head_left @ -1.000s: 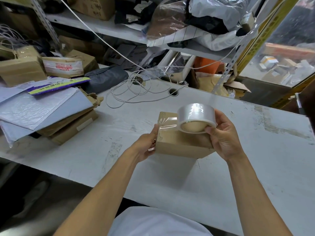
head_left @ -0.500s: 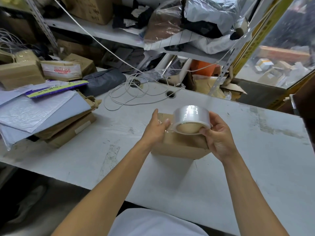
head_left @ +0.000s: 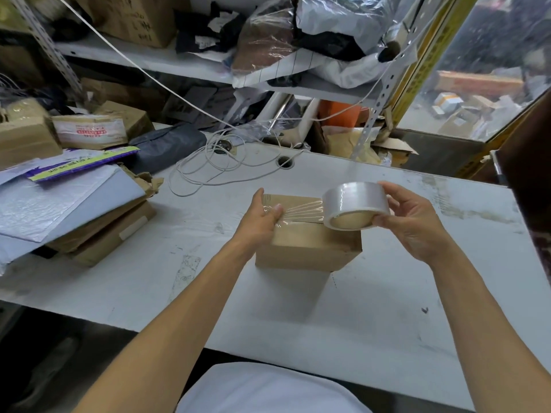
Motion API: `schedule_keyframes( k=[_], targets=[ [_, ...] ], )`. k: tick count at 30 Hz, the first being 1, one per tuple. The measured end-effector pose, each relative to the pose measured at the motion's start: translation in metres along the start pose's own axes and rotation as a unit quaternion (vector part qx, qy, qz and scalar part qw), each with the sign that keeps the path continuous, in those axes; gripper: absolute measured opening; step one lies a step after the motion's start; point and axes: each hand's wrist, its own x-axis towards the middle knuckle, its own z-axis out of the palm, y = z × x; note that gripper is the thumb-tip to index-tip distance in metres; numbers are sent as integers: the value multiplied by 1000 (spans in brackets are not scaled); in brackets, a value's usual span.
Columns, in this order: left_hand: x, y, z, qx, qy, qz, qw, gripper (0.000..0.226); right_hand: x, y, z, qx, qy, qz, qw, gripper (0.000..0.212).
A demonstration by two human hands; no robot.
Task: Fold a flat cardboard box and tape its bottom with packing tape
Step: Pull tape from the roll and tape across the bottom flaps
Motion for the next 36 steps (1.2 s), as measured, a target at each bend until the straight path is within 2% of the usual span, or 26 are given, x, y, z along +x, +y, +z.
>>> schedule_keyframes(
  k=[4, 10, 18, 24, 30, 36],
  targets=[
    [-1, 1, 4, 3, -7, 2, 1000, 65, 3, -17, -6, -82, -3, 0, 997, 54],
    [1, 1, 5, 6, -8, 5, 1000, 65, 8, -36, -28, -209, -14, 21, 978, 57],
    [4, 0, 5, 4, -9, 5, 1000, 63, 10, -48, -33, -305, -38, 42, 951, 61],
    [5, 1, 5, 16, -12, 1, 1000, 62, 10, -54, -34, -395, -55, 52, 916, 60],
    [5, 0, 5, 16, -14, 9, 1000, 60, 9, -53, -36, -390, -60, 57, 917, 57],
    [3, -5, -36, 27, 6, 1, 1000, 57, 4, -31, 1, -256, -53, -3, 965, 55]
  ],
)
